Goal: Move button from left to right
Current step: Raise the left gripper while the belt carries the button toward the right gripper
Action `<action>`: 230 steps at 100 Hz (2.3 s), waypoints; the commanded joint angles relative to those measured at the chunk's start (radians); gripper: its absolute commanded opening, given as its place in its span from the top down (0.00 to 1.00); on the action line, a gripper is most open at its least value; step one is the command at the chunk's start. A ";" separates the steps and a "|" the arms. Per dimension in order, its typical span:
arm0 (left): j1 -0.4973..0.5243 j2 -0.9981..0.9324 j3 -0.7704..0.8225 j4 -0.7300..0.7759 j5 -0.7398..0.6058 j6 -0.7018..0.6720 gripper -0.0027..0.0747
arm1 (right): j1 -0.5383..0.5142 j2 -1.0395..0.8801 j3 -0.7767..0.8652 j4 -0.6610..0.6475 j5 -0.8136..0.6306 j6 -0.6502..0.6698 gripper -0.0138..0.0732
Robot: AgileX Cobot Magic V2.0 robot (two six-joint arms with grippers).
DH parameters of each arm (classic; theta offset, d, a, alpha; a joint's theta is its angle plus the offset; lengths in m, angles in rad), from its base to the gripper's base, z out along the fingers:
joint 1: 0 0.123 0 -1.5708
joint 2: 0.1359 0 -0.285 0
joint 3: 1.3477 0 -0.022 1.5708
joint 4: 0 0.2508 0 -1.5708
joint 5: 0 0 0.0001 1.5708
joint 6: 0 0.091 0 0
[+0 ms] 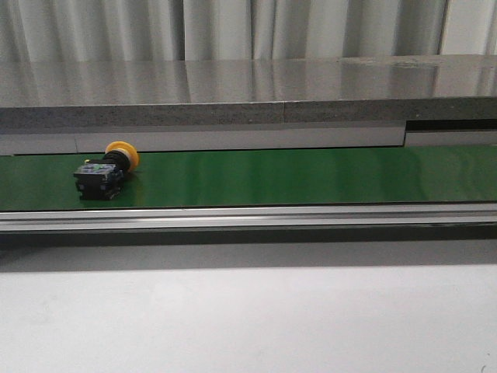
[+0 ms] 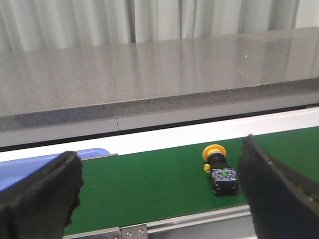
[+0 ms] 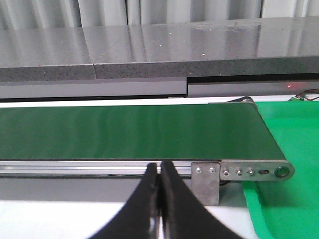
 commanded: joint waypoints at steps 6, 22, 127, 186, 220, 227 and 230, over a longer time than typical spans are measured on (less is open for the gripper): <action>-0.007 0.009 0.008 -0.011 -0.144 0.003 0.18 | 0.002 -0.019 -0.016 -0.010 -0.084 0.000 0.92; -0.007 0.011 0.033 -0.011 -0.154 0.003 0.21 | 0.002 -0.019 -0.016 -0.010 -0.084 0.000 0.92; -0.007 0.011 0.092 -0.011 -0.154 0.003 0.99 | 0.002 -0.017 -0.035 -0.009 -0.149 0.000 0.92; -0.007 0.011 0.092 -0.011 -0.154 0.003 0.99 | 0.001 0.432 -0.466 -0.009 0.106 0.000 0.92; -0.007 0.011 0.092 -0.011 -0.154 0.003 0.99 | 0.001 0.824 -0.771 -0.009 0.377 0.000 0.92; -0.007 0.011 0.092 -0.011 -0.154 0.003 0.99 | 0.001 0.893 -0.822 -0.005 0.414 0.000 0.92; -0.007 0.011 0.092 -0.011 -0.154 0.003 0.99 | 0.001 0.917 -0.838 0.004 0.426 0.000 0.92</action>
